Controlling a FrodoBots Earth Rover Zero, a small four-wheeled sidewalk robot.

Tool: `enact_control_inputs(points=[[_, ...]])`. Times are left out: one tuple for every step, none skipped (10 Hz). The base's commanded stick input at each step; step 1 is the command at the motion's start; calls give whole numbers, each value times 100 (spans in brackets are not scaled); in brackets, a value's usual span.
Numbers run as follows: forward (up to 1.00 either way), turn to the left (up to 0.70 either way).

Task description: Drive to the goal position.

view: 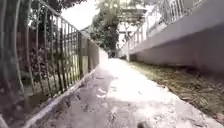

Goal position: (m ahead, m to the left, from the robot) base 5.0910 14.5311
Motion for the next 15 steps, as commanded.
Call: enact_control_inputs(points=[[85, 0], [85, 0], [85, 0], [85, 0], [85, 0], [85, 0], [85, 0], [85, 0], [85, 0], [85, 0], [85, -1], [85, -2], [85, -32], [85, -14], [85, 0]])
